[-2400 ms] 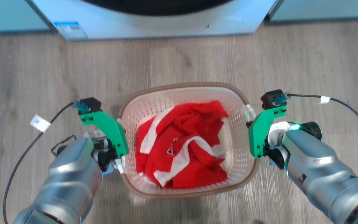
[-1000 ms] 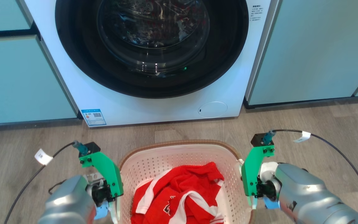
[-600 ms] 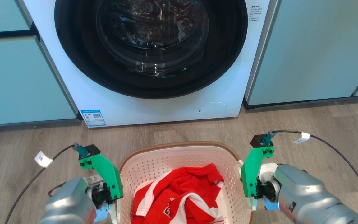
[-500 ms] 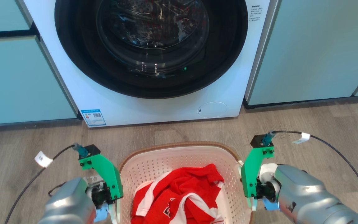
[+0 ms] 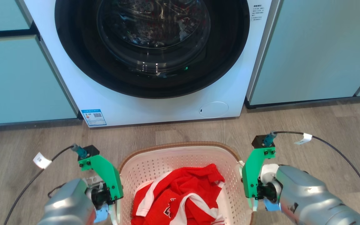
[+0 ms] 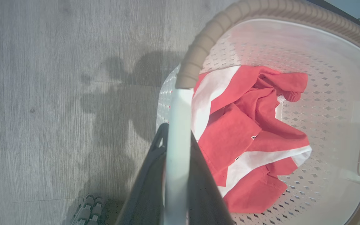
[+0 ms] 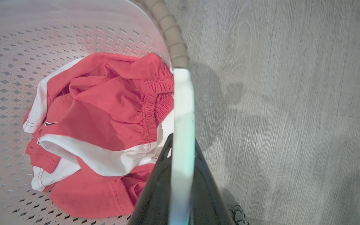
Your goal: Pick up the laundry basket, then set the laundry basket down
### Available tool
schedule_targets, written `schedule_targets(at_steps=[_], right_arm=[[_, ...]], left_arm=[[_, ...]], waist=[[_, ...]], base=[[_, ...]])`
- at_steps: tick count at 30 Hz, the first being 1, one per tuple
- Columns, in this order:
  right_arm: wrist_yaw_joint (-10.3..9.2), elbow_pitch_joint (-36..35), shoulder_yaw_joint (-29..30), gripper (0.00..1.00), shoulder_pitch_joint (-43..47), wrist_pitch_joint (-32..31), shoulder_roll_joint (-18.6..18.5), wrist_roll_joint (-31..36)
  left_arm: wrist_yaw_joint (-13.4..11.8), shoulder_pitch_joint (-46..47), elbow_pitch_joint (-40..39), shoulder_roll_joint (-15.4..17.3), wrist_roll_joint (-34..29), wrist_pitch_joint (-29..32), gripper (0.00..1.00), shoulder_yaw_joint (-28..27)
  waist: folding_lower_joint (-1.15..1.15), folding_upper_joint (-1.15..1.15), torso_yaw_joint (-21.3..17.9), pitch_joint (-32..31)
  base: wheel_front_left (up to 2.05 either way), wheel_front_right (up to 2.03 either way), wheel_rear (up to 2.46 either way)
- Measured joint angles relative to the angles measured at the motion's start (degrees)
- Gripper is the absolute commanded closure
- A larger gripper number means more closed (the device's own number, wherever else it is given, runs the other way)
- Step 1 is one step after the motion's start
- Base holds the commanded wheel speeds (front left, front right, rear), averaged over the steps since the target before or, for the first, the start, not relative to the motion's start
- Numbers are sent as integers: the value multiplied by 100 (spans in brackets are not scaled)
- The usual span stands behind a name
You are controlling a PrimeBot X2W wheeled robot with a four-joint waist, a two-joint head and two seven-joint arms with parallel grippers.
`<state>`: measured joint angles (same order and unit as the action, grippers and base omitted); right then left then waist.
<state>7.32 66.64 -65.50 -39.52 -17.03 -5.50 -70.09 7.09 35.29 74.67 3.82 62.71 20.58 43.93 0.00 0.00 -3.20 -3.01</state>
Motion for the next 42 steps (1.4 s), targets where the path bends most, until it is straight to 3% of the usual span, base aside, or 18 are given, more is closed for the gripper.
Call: schedule_targets(at_steps=[21, 33, 42], right_arm=[[0, -131, -188, 100, -13, 148, -59, -165], [0, -135, -318, 100, -255, 626, -76, -148], [0, -35, -360, 100, -789, 1372, -104, 60]], left_arm=[[0, 14, 10, 14, 116, -179, 100, 22], [2, 197, -18, 11, 44, -870, 100, 154], [0, 821, -34, -5, -196, -1524, 100, 243]], waist=[[0, 0, 6, 139], [0, 0, 7, 489], [1, 0, 56, 1182]], base=[[0, 0, 0], [0, 0, 0], [0, 0, 0]])
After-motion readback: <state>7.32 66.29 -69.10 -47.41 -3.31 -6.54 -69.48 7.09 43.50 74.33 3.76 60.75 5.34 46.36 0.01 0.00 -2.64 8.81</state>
